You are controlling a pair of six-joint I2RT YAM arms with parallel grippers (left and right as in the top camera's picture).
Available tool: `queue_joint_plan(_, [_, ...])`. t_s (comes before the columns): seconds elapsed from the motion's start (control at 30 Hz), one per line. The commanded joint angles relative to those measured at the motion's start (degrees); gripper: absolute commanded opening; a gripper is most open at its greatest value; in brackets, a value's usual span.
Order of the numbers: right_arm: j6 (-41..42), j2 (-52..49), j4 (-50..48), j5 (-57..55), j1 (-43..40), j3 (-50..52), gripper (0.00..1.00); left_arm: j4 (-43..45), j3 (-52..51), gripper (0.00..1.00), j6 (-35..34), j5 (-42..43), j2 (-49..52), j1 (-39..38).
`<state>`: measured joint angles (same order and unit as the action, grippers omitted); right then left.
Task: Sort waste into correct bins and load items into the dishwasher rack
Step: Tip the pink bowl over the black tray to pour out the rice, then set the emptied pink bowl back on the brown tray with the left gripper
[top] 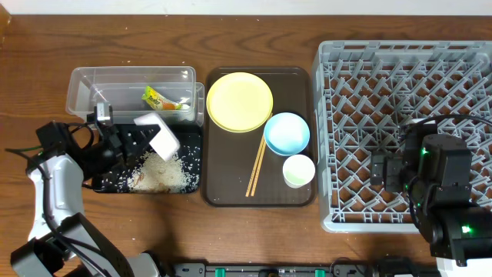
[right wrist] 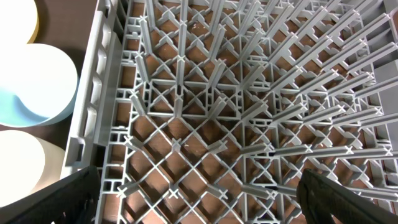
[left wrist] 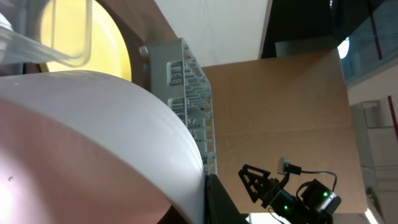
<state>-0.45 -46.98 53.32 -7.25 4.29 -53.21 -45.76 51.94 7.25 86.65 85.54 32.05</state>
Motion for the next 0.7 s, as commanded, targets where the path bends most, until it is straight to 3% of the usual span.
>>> queue_joint_plan(0.0, [0.2, 0.1, 0.1, 0.2, -0.5, -1.0, 0.99, -0.2, 0.2, 0.06, -0.5, 0.4, -3.4, -3.6])
queue_joint_plan(0.07, [0.2, 0.1, 0.1, 0.2, -0.5, -1.0, 0.99, -0.2, 0.3, 0.06, -1.0, -3.7, -5.6, -7.0])
queue_joint_plan(0.3, [0.2, 0.1, 0.0, 0.2, -0.5, -1.0, 0.99, 4.7, 0.4, 0.06, -10.9, -31.5, -12.8, -27.8])
queue_joint_plan(0.47, [0.2, 0.1, 0.1, 0.2, -0.5, -1.0, 0.99, 11.3, 0.4, 0.06, -15.6, -47.9, -12.2, -43.6])
queue_joint_plan(0.67, [0.2, 0.1, 0.1, 0.2, -0.5, -1.0, 0.99, 12.3, 0.4, 0.06, -18.6, -65.9, -8.5, -56.5])
